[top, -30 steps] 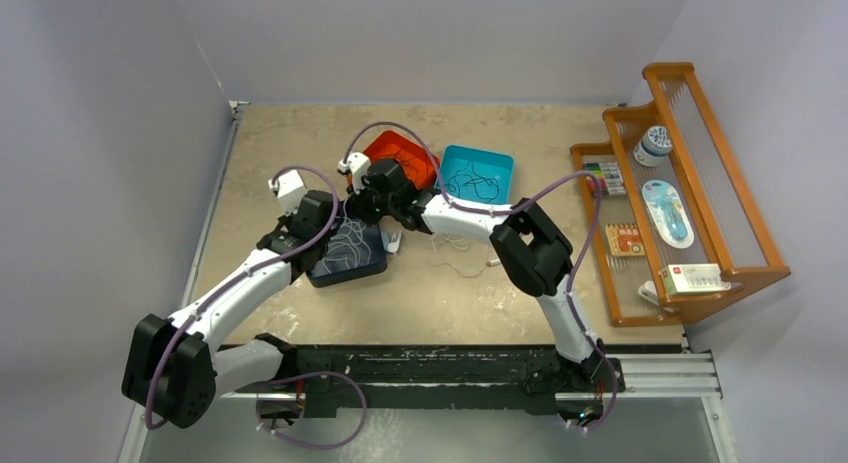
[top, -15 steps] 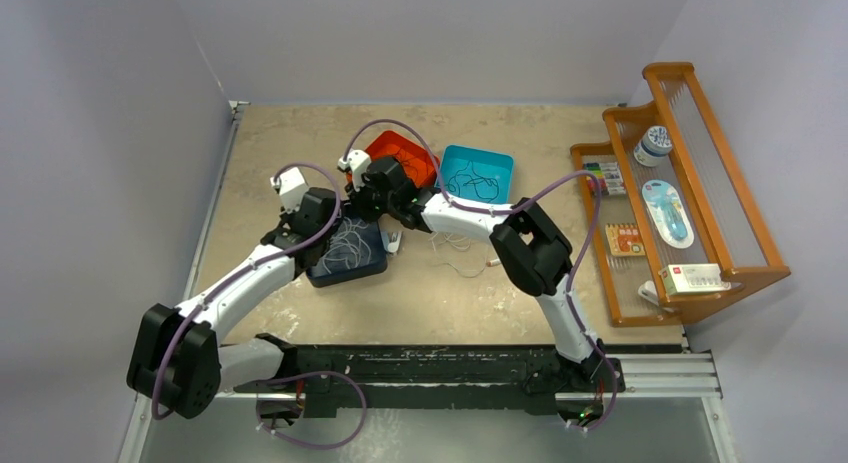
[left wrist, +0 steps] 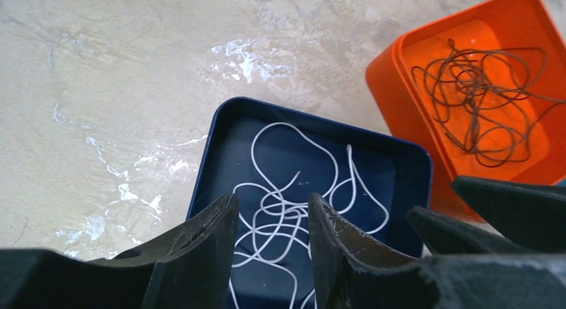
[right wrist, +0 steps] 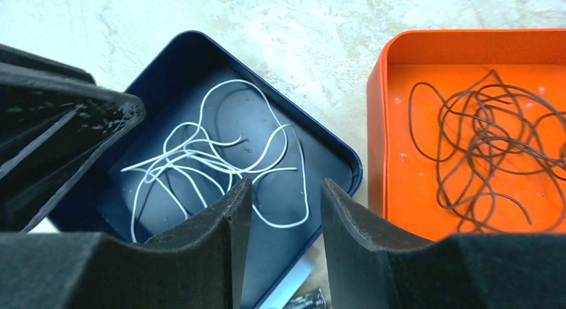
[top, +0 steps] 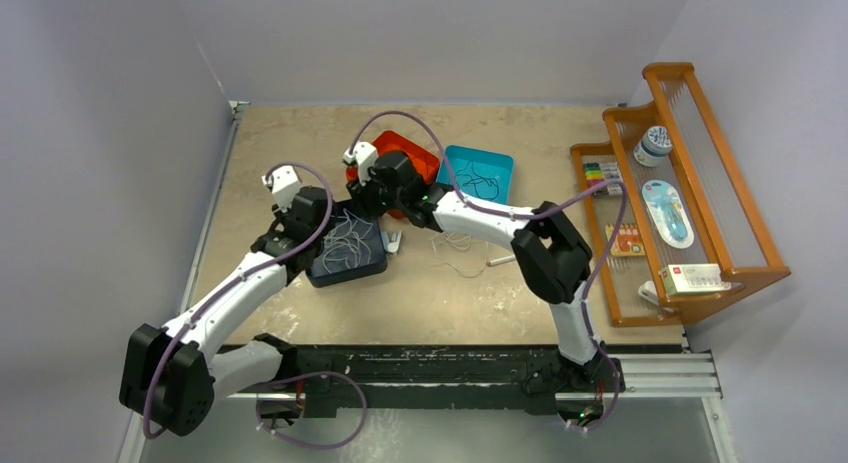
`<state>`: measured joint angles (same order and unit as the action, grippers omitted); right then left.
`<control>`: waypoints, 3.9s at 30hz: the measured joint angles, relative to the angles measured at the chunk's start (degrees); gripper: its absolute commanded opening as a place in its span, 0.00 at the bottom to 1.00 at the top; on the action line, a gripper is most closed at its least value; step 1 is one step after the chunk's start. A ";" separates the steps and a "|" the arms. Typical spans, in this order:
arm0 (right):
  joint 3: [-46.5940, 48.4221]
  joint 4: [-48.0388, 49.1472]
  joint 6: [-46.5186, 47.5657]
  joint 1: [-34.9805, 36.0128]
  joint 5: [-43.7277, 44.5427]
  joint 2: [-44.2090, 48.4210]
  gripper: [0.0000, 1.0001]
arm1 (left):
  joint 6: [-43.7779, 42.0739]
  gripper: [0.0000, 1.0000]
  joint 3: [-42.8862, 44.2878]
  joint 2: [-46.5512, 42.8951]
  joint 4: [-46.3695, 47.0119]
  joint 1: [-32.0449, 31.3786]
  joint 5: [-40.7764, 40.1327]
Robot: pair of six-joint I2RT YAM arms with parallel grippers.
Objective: Untangle the cables
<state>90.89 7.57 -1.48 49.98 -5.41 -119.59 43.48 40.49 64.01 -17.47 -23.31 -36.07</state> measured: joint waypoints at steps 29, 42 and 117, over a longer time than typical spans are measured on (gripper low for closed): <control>-41.16 6.49 -12.74 -8.28 9.68 44.85 0.47 | -9.70 0.49 9.66 1.05 7.67 -14.75 12.26; -50.58 9.11 -21.70 -24.94 7.48 54.38 0.47 | -9.70 0.48 14.71 13.84 13.53 -23.78 15.98; -58.58 12.44 -26.01 -43.67 -4.66 60.83 0.47 | -6.01 0.34 19.06 36.20 10.56 -27.02 19.82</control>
<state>32.32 20.01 -27.49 6.31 -10.07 -58.76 37.47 59.55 100.20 -6.92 -50.33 -16.25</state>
